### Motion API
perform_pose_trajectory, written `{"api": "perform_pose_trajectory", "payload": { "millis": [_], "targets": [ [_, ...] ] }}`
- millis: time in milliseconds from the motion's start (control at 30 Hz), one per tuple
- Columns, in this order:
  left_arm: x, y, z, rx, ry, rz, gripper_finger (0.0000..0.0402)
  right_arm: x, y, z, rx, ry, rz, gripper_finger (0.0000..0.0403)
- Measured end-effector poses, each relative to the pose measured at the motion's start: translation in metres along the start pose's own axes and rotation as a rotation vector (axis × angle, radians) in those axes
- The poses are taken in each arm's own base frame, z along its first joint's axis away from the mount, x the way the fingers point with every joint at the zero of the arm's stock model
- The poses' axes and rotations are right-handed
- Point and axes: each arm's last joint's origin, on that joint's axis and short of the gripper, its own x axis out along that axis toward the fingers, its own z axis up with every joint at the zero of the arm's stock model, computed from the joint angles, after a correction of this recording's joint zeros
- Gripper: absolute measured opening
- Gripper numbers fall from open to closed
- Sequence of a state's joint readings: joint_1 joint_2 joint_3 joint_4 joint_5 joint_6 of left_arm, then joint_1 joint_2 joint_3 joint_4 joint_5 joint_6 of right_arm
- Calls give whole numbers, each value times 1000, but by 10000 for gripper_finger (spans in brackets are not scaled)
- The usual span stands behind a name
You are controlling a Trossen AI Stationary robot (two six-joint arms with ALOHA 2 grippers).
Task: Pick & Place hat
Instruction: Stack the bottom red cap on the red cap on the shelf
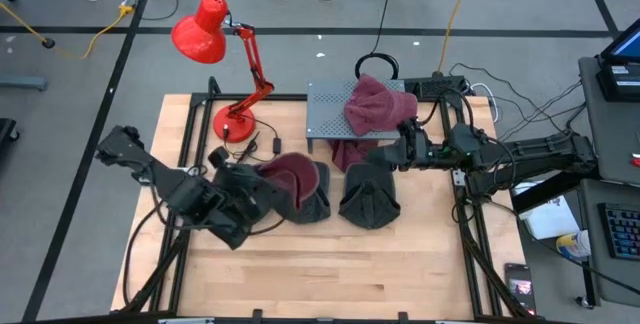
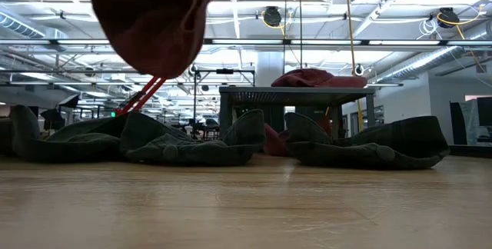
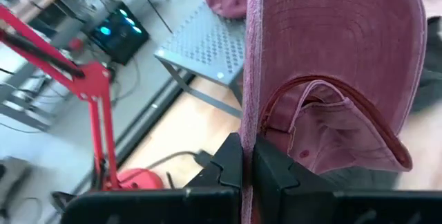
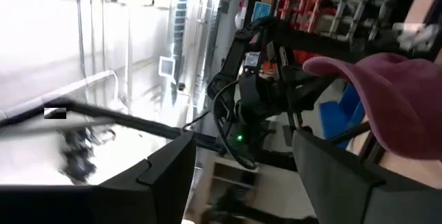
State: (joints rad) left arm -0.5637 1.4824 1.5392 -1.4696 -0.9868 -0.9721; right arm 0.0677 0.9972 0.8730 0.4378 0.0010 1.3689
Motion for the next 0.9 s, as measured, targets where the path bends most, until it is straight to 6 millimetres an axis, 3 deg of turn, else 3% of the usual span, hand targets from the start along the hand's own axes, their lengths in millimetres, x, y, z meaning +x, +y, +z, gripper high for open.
{"api": "perform_pose_trajectory", "payload": {
  "millis": [200, 533, 900],
  "targets": [
    [14, -13, 15, 73, -10, 64, 10, 0, 1, 1, -434, -25, -3, 218],
    [28, -27, 63, 247, -36, 110, 10, 0, -4, 3, -1019, -73, -112, 190],
    [36, -34, 107, 317, -151, 98, 10, -2, -17, 0, -1272, -1, -285, 189]
  ]
}}
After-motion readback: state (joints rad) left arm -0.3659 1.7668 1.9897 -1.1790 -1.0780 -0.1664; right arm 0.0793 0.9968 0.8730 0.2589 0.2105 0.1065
